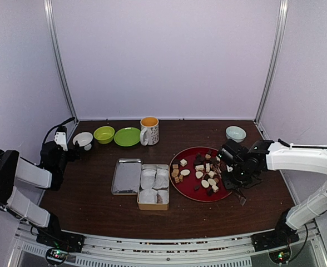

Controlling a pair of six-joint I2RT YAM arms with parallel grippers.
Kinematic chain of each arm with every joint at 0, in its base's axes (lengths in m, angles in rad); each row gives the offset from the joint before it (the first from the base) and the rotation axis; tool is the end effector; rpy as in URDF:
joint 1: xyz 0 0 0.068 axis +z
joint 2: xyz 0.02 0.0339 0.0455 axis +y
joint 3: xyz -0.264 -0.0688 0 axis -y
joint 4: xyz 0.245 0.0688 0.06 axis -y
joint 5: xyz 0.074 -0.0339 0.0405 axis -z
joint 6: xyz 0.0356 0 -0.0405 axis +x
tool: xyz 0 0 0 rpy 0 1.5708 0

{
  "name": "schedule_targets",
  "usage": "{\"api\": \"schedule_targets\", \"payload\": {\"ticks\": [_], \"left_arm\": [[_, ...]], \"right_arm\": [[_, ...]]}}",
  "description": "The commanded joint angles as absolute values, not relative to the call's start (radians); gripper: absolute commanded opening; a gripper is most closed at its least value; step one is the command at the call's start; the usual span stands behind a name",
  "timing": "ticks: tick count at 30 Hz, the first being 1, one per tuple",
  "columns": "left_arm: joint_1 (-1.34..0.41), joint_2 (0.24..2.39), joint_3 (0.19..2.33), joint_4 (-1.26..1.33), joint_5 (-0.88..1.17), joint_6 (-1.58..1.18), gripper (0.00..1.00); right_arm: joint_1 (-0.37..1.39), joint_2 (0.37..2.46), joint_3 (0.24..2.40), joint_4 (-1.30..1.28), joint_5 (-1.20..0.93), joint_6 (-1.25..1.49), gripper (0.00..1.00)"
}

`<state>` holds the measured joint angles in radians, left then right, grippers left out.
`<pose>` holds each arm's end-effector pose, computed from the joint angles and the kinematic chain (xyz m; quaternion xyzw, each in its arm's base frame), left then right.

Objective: Pack the chocolate

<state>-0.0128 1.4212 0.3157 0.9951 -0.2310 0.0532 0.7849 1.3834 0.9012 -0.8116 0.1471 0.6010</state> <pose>0.2523 0.0049 0.1705 -0.0524 0.7422 0.0992 0.6607 0.1774 0.1699 0.2074 -0.0806 0.9845 0.0320 0.1524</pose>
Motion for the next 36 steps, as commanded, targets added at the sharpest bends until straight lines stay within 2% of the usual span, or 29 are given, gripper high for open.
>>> {"api": "schedule_targets", "payload": {"ticks": [1, 5, 11, 20, 29, 36], "left_arm": [[-0.006, 1.428, 0.312, 1.054, -0.224, 0.043, 0.98], [-0.006, 1.427, 0.312, 1.055, -0.225, 0.042, 0.98], [-0.007, 1.427, 0.311, 1.055, -0.225, 0.043, 0.98], [-0.006, 1.428, 0.312, 1.055, -0.225, 0.043, 0.98], [-0.007, 1.427, 0.311, 1.054, -0.224, 0.043, 0.98], [-0.007, 1.428, 0.311, 1.054, -0.225, 0.043, 0.98]], "right_arm": [[0.779, 1.386, 0.920, -0.798, 0.192, 0.602, 0.37], [0.778, 1.390, 0.918, -0.792, 0.187, 0.603, 0.39], [0.778, 1.374, 0.936, -0.801, 0.186, 0.604, 0.31], [0.779, 1.221, 0.926, -0.774, 0.154, 0.554, 0.31], [0.802, 1.143, 0.903, -0.590, -0.132, 0.452, 0.25], [0.893, 1.225, 0.950, -0.475, -0.233, 0.429, 0.25]]}}
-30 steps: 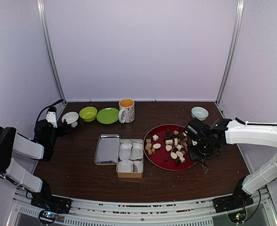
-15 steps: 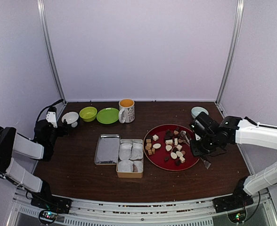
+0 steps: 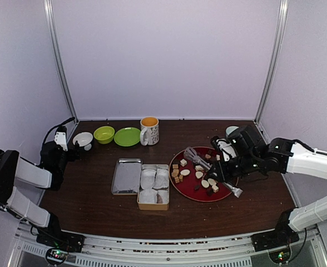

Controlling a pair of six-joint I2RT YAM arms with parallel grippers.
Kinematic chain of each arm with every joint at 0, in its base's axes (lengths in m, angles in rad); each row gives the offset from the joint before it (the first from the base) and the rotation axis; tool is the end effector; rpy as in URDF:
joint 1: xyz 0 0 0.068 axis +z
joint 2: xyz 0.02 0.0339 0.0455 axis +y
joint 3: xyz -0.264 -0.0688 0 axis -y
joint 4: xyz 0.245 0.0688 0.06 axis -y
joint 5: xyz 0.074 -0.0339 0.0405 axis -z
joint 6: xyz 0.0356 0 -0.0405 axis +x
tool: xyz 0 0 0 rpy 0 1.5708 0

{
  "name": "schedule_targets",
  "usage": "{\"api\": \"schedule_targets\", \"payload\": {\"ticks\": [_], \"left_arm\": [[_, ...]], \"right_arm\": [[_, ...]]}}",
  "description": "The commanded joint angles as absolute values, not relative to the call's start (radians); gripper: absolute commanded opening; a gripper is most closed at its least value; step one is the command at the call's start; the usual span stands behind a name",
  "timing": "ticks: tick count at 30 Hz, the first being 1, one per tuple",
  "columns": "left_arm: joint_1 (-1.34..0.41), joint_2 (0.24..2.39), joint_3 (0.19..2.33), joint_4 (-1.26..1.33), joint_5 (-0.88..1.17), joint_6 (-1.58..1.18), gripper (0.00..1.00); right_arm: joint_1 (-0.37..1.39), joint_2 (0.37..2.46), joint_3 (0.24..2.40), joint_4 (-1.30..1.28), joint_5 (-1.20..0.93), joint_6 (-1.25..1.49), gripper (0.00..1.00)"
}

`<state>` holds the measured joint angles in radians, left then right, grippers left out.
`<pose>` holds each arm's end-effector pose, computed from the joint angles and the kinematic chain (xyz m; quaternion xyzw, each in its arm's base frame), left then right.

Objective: Pack the chocolate

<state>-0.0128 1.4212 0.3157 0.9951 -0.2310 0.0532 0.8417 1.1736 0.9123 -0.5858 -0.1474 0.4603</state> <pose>0.2523 0.0049 0.1705 -0.0524 0.7422 0.0992 0.6607 0.1576 0.1842 0.2698 -0.2024 0.9109 0.2687 0.2391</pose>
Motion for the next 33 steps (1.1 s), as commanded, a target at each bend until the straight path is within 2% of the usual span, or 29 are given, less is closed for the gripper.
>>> {"api": "schedule_targets", "payload": {"ticks": [1, 11, 17, 26, 33], "left_arm": [[-0.006, 1.427, 0.311, 1.055, -0.224, 0.043, 0.98], [-0.007, 1.428, 0.312, 1.054, -0.224, 0.043, 0.98], [-0.007, 1.428, 0.312, 1.055, -0.226, 0.042, 0.98], [-0.006, 1.428, 0.311, 1.055, -0.224, 0.043, 0.98], [-0.007, 1.428, 0.312, 1.055, -0.225, 0.043, 0.98]], "right_arm": [[0.907, 1.251, 0.970, -0.468, -0.232, 0.428, 0.25], [1.017, 1.562, 1.146, -0.382, -0.224, 0.442, 0.23], [1.026, 1.672, 1.215, -0.395, -0.179, 0.446, 0.23], [1.027, 1.745, 1.277, -0.417, -0.121, 0.450, 0.25], [1.027, 1.749, 1.280, -0.422, -0.090, 0.454, 0.33]]}}
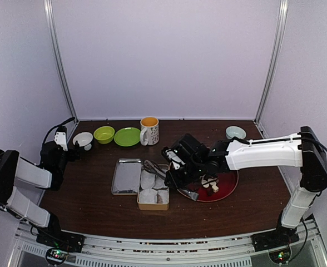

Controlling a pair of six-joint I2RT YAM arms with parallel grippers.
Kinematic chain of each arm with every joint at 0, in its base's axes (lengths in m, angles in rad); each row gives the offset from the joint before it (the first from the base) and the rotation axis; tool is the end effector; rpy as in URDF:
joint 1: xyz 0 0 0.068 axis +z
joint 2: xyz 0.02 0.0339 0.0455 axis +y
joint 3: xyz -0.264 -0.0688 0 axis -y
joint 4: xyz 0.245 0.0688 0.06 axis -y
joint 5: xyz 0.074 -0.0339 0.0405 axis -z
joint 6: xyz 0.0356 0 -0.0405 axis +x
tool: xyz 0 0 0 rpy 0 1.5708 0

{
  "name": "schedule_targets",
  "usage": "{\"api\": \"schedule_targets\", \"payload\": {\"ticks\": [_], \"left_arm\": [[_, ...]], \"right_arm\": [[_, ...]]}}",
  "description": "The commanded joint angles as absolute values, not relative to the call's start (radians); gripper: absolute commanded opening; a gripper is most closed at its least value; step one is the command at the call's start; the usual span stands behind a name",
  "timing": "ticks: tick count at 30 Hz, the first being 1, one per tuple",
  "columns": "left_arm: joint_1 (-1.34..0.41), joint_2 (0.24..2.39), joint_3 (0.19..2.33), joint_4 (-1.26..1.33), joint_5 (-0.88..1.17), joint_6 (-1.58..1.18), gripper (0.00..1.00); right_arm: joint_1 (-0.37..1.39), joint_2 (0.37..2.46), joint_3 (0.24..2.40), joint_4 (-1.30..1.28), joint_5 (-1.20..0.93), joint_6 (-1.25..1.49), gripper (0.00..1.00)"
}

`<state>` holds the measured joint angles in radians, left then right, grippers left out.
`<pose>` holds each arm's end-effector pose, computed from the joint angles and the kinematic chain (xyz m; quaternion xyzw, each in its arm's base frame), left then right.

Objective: Pack the chocolate

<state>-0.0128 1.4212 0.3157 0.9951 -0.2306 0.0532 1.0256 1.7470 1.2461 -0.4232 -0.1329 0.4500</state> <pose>0.2523 0.0049 0.1705 -0.0523 0.7422 0.0991 0.6607 0.1909 0.3238 0.2212 -0.2888 0.9012 0.2598 0.1922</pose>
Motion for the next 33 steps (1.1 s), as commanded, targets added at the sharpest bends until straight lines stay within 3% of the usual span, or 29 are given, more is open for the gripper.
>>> {"api": "schedule_targets", "payload": {"ticks": [1, 18, 33], "left_arm": [[-0.006, 1.428, 0.312, 1.055, -0.225, 0.042, 0.98], [-0.006, 1.426, 0.311, 1.055, -0.225, 0.043, 0.98], [-0.007, 1.427, 0.312, 1.055, -0.225, 0.043, 0.98]], "right_arm": [[1.026, 1.747, 1.279, -0.420, -0.092, 0.454, 0.34], [1.027, 1.669, 1.258, -0.454, -0.048, 0.449, 0.38], [0.998, 1.438, 1.141, -0.763, 0.103, 0.499, 0.38]]}}
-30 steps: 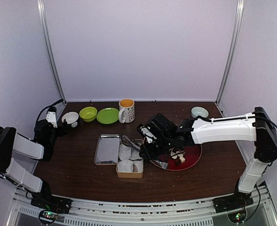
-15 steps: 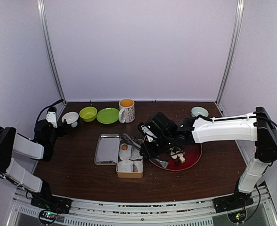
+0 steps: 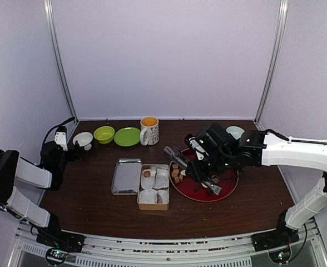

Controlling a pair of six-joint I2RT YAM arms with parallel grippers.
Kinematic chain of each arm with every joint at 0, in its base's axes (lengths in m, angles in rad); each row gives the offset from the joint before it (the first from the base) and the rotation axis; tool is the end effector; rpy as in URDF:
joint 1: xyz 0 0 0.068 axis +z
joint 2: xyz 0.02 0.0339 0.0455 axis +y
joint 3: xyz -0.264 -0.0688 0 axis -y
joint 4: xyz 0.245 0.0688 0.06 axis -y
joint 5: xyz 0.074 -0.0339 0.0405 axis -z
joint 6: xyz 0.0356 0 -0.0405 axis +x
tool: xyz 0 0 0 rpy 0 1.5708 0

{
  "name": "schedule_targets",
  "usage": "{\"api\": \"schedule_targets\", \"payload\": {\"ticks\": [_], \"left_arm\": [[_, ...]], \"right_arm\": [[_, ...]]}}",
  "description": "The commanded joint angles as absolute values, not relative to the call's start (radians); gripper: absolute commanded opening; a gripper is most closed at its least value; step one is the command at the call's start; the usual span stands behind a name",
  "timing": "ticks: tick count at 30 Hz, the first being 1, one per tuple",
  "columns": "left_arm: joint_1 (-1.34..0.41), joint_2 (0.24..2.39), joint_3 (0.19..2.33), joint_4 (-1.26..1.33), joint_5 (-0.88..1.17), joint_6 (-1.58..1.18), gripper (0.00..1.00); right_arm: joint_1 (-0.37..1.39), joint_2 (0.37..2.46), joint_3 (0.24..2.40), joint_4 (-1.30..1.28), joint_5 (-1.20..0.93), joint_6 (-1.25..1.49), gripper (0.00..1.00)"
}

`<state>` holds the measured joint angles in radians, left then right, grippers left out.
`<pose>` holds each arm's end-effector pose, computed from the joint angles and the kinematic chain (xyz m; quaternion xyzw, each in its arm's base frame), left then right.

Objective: Pack the chocolate

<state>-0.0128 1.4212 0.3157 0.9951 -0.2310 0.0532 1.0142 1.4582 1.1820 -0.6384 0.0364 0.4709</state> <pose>0.2523 0.0049 0.1705 -0.0524 0.7422 0.0992 0.6607 0.1645 0.2619 0.2799 -0.2483 0.9134 0.2052 0.2490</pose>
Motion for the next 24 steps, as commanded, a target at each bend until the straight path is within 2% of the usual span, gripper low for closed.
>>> {"api": "schedule_targets", "payload": {"ticks": [1, 9, 24], "left_arm": [[-0.006, 1.428, 0.313, 1.054, -0.224, 0.043, 0.98], [-0.006, 1.428, 0.312, 1.054, -0.225, 0.043, 0.98], [-0.006, 1.428, 0.311, 1.055, -0.226, 0.043, 0.98]], "right_arm": [[0.994, 1.439, 1.131, -0.770, 0.103, 0.502, 0.38], [0.977, 1.453, 1.065, -0.759, -0.010, 0.536, 0.37], [0.981, 1.525, 1.056, -0.730, -0.031, 0.576, 0.37]]}}
